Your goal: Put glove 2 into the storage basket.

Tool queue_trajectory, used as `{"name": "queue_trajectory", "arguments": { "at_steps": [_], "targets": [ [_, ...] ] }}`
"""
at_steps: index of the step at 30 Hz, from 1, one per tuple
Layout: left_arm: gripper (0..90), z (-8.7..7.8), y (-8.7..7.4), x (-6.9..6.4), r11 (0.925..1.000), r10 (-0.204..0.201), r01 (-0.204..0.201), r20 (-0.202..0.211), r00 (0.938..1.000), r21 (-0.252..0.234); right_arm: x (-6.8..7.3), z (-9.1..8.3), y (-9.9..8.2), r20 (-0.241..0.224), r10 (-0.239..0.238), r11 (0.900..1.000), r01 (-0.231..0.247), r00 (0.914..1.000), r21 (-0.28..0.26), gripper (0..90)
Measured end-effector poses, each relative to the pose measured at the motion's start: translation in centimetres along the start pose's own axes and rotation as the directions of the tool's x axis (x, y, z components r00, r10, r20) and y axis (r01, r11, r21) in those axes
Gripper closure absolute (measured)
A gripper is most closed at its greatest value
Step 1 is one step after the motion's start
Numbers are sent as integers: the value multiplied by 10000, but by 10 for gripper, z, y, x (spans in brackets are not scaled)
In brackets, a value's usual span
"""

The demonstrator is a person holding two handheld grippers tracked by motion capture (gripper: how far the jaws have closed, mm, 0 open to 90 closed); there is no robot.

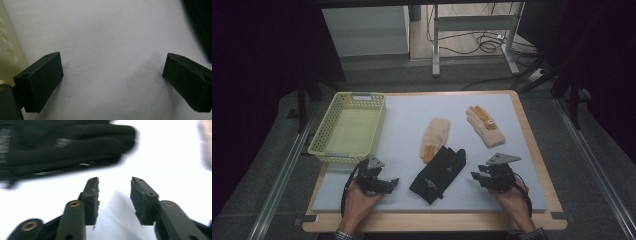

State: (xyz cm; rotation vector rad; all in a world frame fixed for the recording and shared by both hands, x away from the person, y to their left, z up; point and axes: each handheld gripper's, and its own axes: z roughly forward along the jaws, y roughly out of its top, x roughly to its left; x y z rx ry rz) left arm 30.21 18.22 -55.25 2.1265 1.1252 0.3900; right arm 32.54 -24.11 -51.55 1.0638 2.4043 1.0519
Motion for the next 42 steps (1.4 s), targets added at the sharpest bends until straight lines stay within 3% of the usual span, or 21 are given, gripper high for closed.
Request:
{"name": "queue_trajectory", "arguments": {
  "at_steps": [3,9,11,16,22,26,33,35,38,40,41,42],
  "targets": [
    [10,1,1,0,9999,87,-87,99,9999,66,-18,-1,-5,697,136,9999,-134,9975,-42,451],
    [18,-1,2,0,9998,116,-117,79,9999,146,-38,4,-12,1422,236,9997,-250,9896,84,273],
    [42,-3,4,-2,9998,132,-134,204,9997,129,-42,4,-15,1207,543,9984,-524,9912,-189,268],
    [19,-14,22,-20,9993,124,-95,833,9964,-353,-40,5,-15,1306,375,9993,-360,9907,-136,257],
    [0,-14,57,-54,9960,851,-809,1307,9878,-373,-40,5,-15,1300,377,9992,-358,9908,-163,256],
    [0,0,75,-79,9933,1150,-1149,1646,9796,-98,-40,5,-15,1298,371,9992,-353,9908,-166,255],
    [0,34,89,-111,9884,1422,-1486,1488,9786,326,-40,5,-15,1293,370,9992,-351,9909,-168,254],
    [0,43,89,-121,9861,1534,-1596,1155,9814,462,-40,5,-15,1293,371,9992,-352,9909,-170,254],
    [0,53,89,-127,9762,1981,-2003,339,9796,830,-40,5,-15,1297,367,9992,-348,9909,-173,254],
    [0,57,87,-119,9814,1633,-1692,686,9842,909,-40,5,-15,1303,367,9992,-347,9908,-172,254],
    [0,58,86,-115,9856,1252,-1350,971,9874,1017,-40,5,-15,1305,365,9993,-346,9908,-170,254],
    [0,59,86,-112,9860,1036,-1196,1352,9854,1166,-40,5,-15,1303,366,9993,-346,9908,-172,254]
  ]
}}
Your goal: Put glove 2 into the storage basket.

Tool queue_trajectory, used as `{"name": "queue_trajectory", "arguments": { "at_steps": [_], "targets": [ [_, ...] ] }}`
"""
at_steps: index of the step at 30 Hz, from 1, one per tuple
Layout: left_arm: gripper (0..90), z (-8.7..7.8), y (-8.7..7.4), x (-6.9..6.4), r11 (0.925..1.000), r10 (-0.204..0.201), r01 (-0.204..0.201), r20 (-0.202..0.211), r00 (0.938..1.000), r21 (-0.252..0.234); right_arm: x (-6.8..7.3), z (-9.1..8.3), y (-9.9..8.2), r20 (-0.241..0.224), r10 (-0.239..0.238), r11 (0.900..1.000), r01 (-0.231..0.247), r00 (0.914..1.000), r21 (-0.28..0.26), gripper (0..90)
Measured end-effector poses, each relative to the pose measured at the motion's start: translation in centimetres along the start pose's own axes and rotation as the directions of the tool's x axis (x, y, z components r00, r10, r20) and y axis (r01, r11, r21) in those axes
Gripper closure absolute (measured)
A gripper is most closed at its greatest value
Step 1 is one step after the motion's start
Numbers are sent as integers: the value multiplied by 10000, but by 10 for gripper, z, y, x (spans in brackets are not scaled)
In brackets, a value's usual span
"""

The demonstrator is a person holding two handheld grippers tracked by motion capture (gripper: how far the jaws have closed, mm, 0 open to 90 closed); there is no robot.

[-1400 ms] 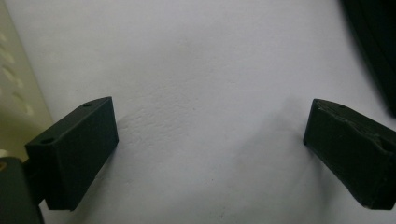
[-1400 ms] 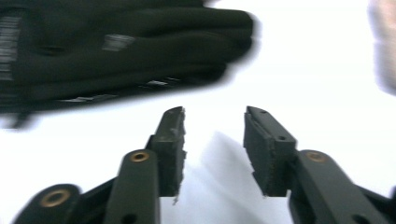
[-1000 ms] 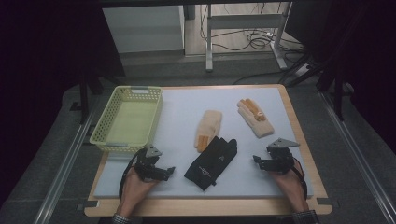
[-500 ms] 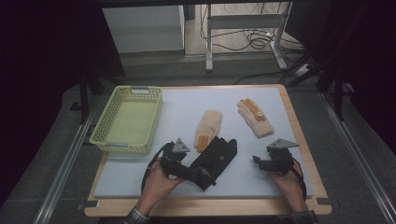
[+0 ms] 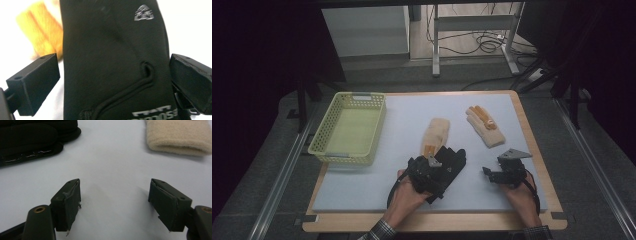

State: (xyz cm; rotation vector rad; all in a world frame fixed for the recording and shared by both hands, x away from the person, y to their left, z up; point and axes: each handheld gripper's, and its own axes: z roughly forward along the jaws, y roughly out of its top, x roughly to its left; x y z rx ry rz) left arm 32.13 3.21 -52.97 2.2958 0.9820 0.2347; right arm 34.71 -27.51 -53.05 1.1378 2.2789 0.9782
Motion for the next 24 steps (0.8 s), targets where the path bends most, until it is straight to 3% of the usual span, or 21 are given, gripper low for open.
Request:
{"name": "queue_trajectory", "arguments": {
  "at_steps": [1,5,8,15,19,23,24],
  "targets": [
    [0,1,-1,0,10000,-30,27,348,9994,86,0,0,0,-2,3,10000,-3,10000,2,254],
    [0,4,-3,-19,9964,779,-774,-124,9969,334,0,0,0,-4,1,10000,-1,10000,6,254],
    [26,2,-2,-16,9979,579,-575,-132,9982,303,0,0,0,9,-6,10000,6,10000,1,254],
    [451,-11,-6,0,9985,551,-550,-163,9983,64,0,0,0,11,1,10000,-1,10000,14,254],
    [613,-17,-7,-4,9946,1038,-1039,-244,9943,-7,0,0,0,15,2,10000,-2,10000,13,254],
    [661,-23,-7,0,9963,861,-860,113,9962,-51,0,0,0,13,6,10000,-6,10000,12,254],
    [662,-29,-7,5,9977,668,-664,330,9972,-154,0,0,0,14,4,10000,-4,10000,10,254]
  ]
}}
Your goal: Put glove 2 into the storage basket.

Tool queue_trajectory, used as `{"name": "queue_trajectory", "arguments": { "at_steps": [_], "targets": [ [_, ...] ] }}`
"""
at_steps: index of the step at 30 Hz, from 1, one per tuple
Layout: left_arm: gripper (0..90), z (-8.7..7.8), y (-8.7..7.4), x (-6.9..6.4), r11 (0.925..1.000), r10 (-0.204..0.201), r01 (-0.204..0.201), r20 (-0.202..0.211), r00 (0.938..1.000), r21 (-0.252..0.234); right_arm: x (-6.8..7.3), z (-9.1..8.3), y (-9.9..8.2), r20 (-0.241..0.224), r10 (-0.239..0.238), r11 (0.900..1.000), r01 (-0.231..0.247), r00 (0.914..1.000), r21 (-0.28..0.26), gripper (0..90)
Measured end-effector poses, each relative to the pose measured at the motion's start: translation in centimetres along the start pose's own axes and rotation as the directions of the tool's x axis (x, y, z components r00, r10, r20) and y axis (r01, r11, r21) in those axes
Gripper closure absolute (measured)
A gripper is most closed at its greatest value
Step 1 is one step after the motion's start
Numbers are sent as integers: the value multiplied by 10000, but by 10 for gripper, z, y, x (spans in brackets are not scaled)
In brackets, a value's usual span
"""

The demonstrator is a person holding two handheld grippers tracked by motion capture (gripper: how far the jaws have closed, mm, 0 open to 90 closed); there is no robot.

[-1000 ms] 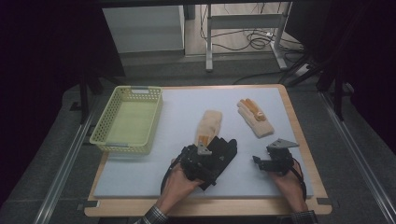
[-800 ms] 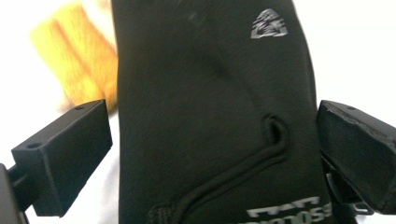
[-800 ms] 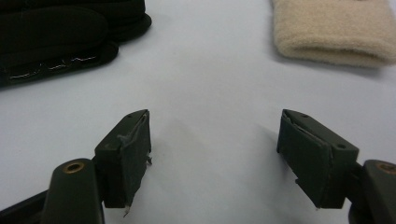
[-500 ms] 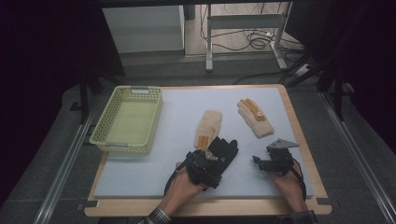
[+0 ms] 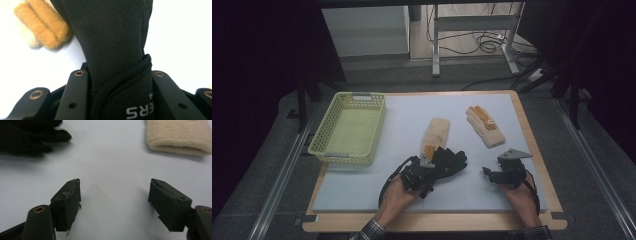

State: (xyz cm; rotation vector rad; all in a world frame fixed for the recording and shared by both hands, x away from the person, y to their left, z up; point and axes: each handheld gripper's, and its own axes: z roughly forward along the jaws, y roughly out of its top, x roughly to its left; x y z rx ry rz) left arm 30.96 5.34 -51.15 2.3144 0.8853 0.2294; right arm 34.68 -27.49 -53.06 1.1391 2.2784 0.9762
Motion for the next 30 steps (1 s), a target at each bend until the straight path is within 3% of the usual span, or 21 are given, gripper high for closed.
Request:
{"name": "queue_trajectory", "arguments": {
  "at_steps": [5,9,15,19,23,27,30],
  "targets": [
    [659,-16,4,8,9995,-190,191,64,9998,-239,0,0,0,0,-1,10000,1,10000,-1,254],
    [652,-34,12,19,9993,-219,207,-374,9991,-322,0,0,0,6,3,10000,-3,10000,-2,254],
    [645,-46,16,35,9990,-388,369,-817,9959,-245,0,0,0,7,-4,10000,4,10000,-4,253],
    [644,-59,19,48,9980,-567,530,-1178,9914,-341,0,0,0,8,1,10000,-1,10000,-7,253],
    [643,-74,21,65,9960,-844,786,-1640,9829,-413,0,0,0,15,2,10000,-2,10000,-3,252],
    [640,-85,22,79,9932,-1120,1042,-1817,9770,-517,0,0,0,14,-13,10000,13,10000,0,249],
    [639,-98,21,95,9888,-1447,1337,-2064,9677,-664,0,0,0,153,43,10000,-43,9999,38,218]
  ]
}}
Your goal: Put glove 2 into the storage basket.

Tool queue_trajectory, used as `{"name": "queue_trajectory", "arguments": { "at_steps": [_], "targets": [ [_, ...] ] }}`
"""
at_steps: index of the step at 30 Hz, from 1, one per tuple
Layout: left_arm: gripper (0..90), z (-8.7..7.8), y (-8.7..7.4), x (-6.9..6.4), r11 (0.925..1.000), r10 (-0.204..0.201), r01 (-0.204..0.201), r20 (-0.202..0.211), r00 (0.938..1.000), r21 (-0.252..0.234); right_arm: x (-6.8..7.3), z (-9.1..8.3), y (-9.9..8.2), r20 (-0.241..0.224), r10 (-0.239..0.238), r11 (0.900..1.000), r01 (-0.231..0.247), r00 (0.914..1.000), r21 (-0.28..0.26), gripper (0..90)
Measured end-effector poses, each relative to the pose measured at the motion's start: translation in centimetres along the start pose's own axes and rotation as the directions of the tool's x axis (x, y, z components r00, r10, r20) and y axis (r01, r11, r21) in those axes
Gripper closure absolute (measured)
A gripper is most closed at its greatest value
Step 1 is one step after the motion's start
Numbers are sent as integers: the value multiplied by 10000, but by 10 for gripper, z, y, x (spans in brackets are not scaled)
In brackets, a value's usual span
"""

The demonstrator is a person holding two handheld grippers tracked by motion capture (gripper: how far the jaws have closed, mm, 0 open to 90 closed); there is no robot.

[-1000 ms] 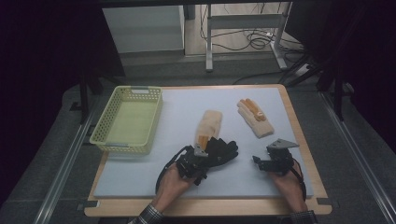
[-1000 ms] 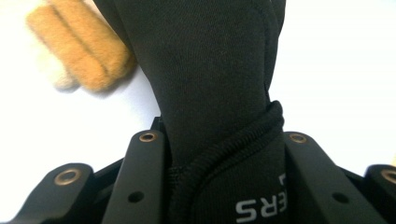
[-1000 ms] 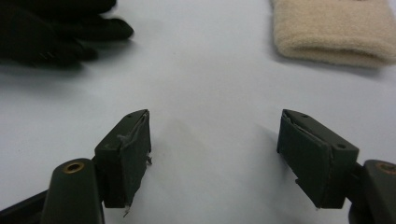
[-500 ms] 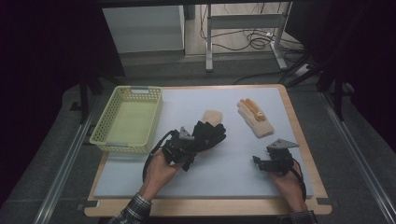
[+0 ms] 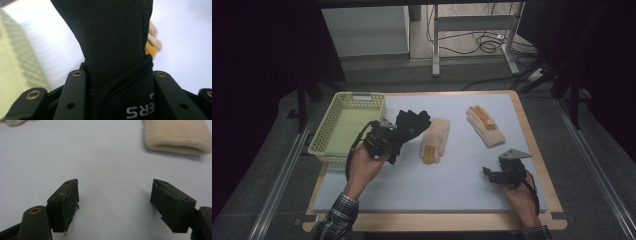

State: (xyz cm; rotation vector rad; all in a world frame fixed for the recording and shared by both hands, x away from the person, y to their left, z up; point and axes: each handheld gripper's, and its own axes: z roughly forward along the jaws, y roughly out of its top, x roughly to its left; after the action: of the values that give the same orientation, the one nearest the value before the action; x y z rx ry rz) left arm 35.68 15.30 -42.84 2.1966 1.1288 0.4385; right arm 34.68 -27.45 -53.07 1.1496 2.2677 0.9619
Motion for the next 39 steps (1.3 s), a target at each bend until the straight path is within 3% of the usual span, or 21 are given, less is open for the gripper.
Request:
{"name": "queue_trajectory", "arguments": {
  "at_steps": [5,10,11,12,13,14,17,19,21,23,25,27,28,29,31,33,39],
  "targets": [
    [636,-8,0,18,9996,-263,260,-375,9990,-82,0,0,0,5,23,10000,-23,10000,20,215],
    [631,-15,-4,49,9969,-777,782,-931,9926,18,0,0,0,6,19,10000,-19,10000,-21,215],
    [630,-15,-4,49,9969,-777,782,-931,9926,18,0,0,0,9,15,10000,-15,10000,-23,215],
    [629,-17,-6,61,9950,-992,1001,-1124,9887,21,0,0,0,9,17,10000,-17,10000,-23,215],
    [629,-17,-6,61,9950,-992,1001,-1124,9887,21,0,0,0,9,17,10000,-17,10000,-23,215],
    [629,-20,-9,74,9924,-1216,1231,-1363,9832,24,0,0,0,6,18,10000,-18,10000,-25,215],
    [629,-22,-14,94,9873,-1551,1588,-1719,9728,77,0,0,0,8,21,10000,-21,10000,-22,214],
    [628,-23,-16,99,9860,-1618,1663,-1795,9704,100,0,0,0,8,14,10000,-14,10000,-11,214],
    [628,-23,-21,114,9804,-1896,1965,-2054,9601,135,0,0,0,8,19,10000,-19,10000,-16,214],
    [628,-23,-27,132,9712,-2245,2368,-2362,9454,248,0,0,0,13,13,10000,-13,10000,-9,214],
    [627,-22,-31,142,9651,-2431,2597,-2527,9365,340,0,0,0,11,16,10000,-16,10000,-22,214],
    [625,-21,-33,147,9625,-2484,2679,-2588,9335,426,0,0,0,9,19,10000,-19,10000,-24,214],
    [623,-19,-37,156,9556,-2615,2882,-2719,9261,623,0,0,0,7,20,10000,-20,10000,-24,214],
    [622,-17,-38,160,9518,-2664,2975,-2793,9225,749,0,0,0,7,20,10000,-20,10000,-26,214],
    [618,-15,-40,164,9488,-2672,3033,-2872,9199,887,0,0,0,4,19,10000,-19,10000,-26,214],
    [616,-6,-44,176,9338,-2895,3364,-2951,9106,1218,0,0,0,5,18,10000,-18,10000,-28,214],
    [611,17,-48,196,9032,-3220,3866,-3012,8975,1864,0,1,0,6,16,10000,-16,10000,-27,214]
  ]
}}
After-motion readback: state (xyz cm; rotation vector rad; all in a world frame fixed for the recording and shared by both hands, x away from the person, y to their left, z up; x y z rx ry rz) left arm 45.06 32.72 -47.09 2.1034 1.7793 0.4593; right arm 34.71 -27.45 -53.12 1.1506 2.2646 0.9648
